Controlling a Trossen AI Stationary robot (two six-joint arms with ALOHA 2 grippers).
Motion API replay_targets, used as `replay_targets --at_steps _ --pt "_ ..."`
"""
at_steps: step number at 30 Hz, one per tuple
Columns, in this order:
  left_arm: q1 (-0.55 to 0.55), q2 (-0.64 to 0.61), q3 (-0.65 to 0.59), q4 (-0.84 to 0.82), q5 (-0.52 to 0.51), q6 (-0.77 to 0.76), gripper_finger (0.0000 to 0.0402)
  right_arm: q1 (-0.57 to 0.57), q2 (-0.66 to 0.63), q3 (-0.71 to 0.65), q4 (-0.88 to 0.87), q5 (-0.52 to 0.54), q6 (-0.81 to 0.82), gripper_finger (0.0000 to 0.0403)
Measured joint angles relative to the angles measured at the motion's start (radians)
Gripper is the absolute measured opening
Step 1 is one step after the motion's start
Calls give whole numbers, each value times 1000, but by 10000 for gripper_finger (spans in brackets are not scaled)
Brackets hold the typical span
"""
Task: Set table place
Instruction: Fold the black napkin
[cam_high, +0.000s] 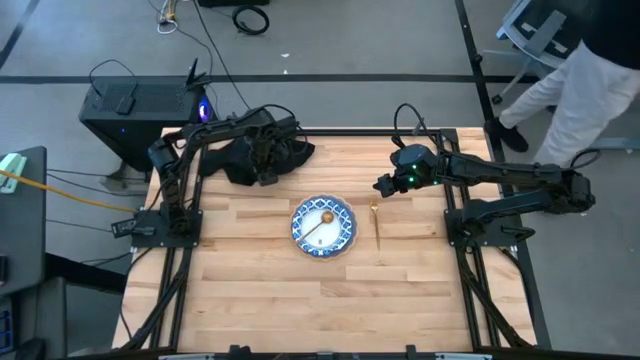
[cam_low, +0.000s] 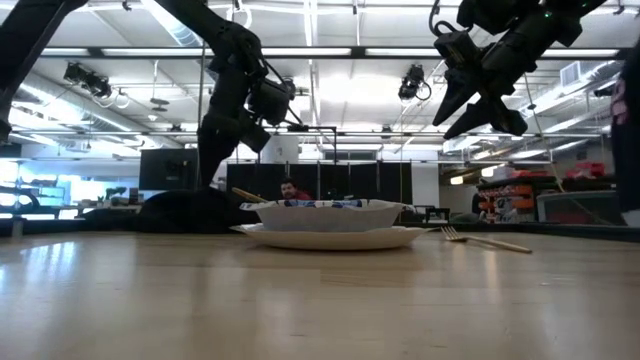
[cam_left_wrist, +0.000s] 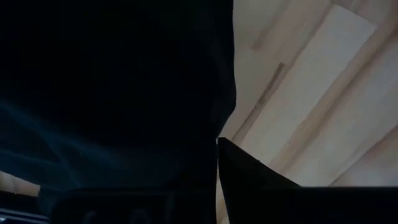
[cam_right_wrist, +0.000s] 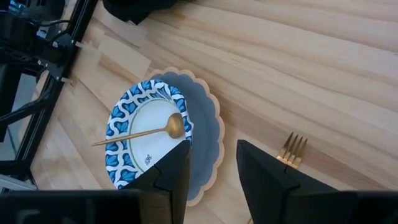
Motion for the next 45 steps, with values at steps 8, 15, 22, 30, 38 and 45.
replay_targets --at_steps 8,15,22,30,38,45 --pt "-1 0 0 -8 -6 -63 27 0 0 0 0 0 0 136" --pt "-16 0 -1 -10 -8 -63 10 0 0 0 0 0 0 136" --pt "-31 0 -1 -10 -7 -63 83 0 0 0 0 0 0 136" --pt "-26 7 -1 3 -5 -10 122 0 0 0 0 0 0 136" --pt "-26 49 -1 16 -23 -1 113 0 0 0 0 0 -7 136" --pt "-14 50 -1 23 -31 0 122 0 0 0 0 0 -9 136"
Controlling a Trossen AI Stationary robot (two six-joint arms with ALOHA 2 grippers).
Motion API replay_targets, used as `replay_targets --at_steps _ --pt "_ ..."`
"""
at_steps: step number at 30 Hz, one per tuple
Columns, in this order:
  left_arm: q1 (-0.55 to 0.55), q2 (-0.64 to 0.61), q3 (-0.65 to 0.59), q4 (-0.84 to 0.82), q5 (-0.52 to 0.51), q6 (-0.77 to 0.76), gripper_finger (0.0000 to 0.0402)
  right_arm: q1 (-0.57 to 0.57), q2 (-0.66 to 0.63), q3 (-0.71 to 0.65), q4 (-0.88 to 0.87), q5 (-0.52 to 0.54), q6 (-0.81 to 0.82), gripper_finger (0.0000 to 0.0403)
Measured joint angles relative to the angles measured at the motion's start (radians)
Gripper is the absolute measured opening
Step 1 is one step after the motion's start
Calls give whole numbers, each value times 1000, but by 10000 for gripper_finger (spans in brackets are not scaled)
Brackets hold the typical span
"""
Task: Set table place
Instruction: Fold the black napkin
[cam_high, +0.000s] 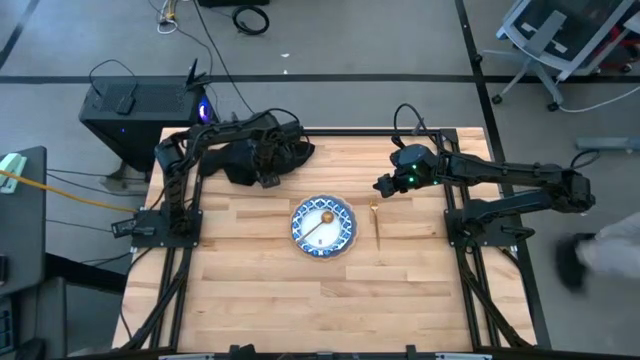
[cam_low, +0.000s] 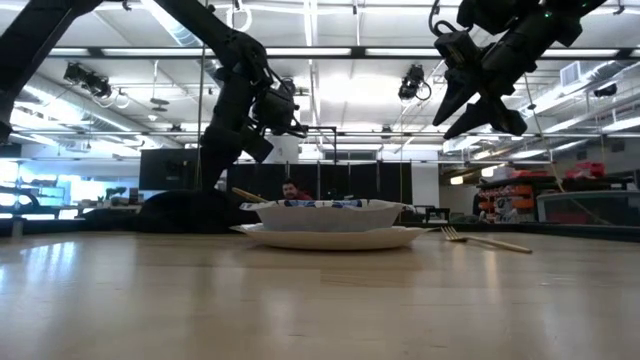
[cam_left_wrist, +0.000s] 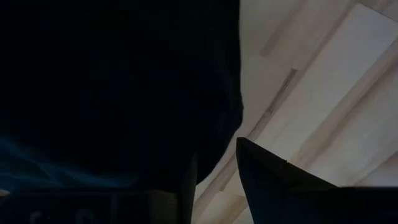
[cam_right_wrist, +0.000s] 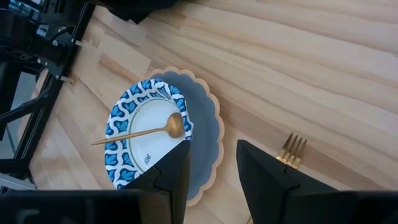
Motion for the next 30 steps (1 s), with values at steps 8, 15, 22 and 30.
replay_targets --at_steps 8,15,22,30 --pt "16 0 0 -9 25 -3 118 0 0 0 0 0 -18 136" --pt "19 0 0 -18 42 -3 118 0 0 0 0 0 -18 136" --pt "39 -1 -12 -1 38 -9 115 0 0 0 0 0 -18 136" --pt "17 1 -117 -20 21 21 97 0 0 0 0 0 -18 136"
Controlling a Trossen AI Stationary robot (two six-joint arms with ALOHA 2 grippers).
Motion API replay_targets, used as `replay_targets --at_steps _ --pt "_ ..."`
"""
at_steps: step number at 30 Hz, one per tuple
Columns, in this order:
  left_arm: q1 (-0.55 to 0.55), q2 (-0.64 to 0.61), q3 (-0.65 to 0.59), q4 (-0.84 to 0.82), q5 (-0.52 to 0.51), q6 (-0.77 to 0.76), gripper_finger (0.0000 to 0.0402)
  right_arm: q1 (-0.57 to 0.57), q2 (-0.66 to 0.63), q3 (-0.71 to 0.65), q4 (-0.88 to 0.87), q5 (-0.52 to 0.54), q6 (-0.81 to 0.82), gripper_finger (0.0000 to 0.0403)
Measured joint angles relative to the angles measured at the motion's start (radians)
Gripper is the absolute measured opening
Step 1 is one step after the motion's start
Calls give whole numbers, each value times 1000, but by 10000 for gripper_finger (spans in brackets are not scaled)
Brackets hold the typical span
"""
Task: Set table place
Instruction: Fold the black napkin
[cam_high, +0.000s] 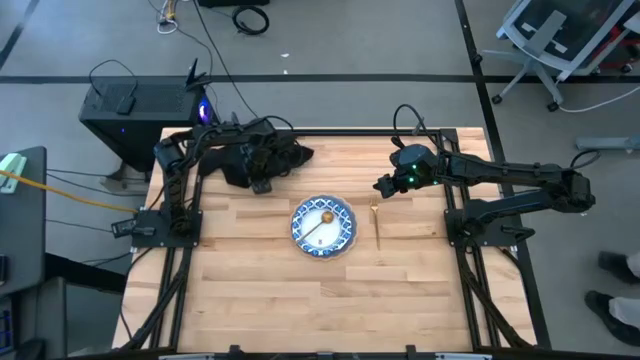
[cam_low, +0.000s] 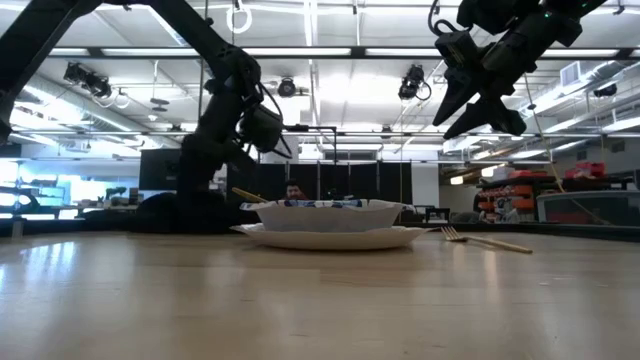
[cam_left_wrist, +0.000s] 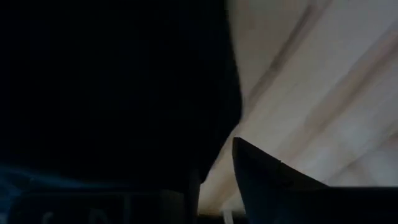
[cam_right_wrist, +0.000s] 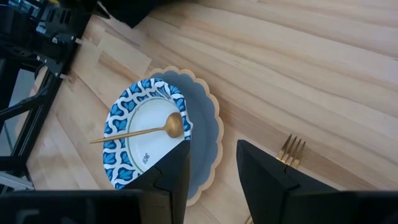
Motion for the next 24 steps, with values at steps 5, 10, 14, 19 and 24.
replay_targets --at_steps 5,10,14,19,24 --pt "1 0 2 -26 -3 -2 22 0 0 0 0 0 0 136" --pt "4 0 48 -61 -2 -4 8 0 0 0 5 0 -52 136" --pt "3 -1 162 -145 -3 -5 6 0 0 0 43 -3 -161 136" --pt "-5 -1 336 -240 -3 -11 4 0 0 0 167 -10 -330 136" --pt "-37 -3 501 -269 -3 -13 4 0 6 0 274 -9 -469 138"
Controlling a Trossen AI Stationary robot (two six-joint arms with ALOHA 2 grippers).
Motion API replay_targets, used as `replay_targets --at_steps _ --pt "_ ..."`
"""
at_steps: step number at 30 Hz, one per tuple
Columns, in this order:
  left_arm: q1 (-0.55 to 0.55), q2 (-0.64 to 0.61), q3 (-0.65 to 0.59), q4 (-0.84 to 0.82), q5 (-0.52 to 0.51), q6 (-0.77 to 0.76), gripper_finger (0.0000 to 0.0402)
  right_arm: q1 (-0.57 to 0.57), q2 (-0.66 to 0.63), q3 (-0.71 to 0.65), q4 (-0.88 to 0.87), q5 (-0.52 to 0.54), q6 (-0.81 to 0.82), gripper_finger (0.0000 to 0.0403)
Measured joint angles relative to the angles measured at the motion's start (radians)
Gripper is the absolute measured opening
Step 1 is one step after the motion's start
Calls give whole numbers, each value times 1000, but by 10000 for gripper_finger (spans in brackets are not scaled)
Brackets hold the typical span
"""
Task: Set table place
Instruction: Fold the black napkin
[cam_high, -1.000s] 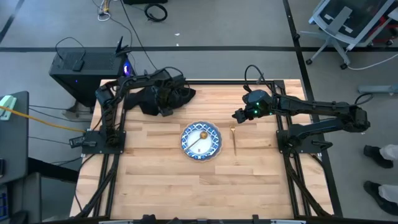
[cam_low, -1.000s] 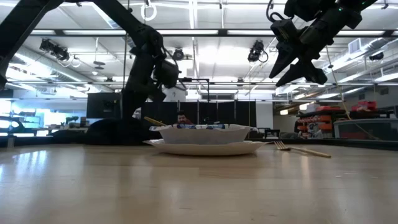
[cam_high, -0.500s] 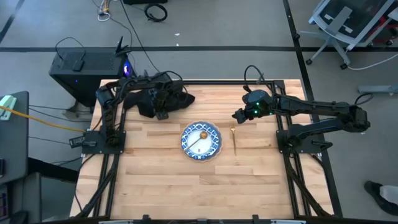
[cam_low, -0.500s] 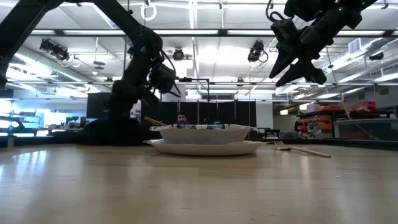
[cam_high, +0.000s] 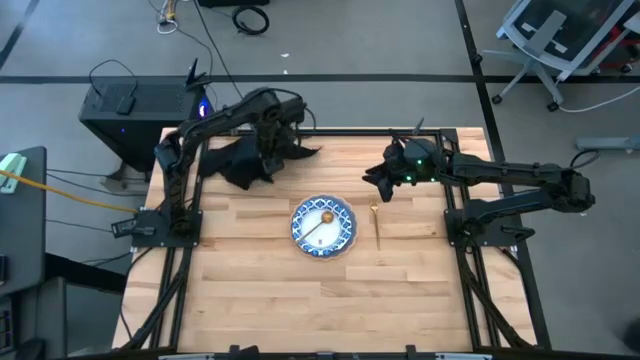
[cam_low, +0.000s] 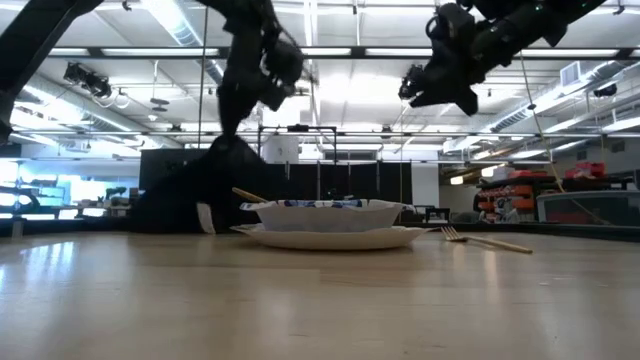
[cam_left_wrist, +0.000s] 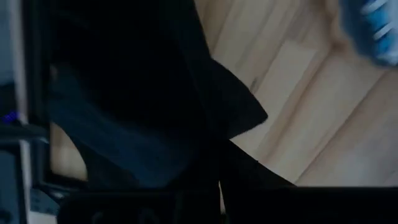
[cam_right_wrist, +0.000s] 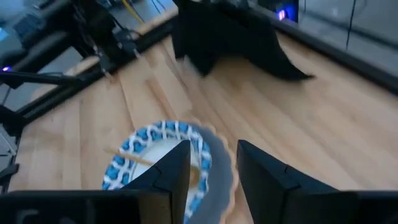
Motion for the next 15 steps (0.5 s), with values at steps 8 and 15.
replay_targets --at_steps 8,15 --pt "-92 -8 200 -2 -7 40 4 -3 91 11 186 5 -121 161" --pt "-168 -7 258 -2 -10 121 3 -6 249 174 150 -50 -313 163"
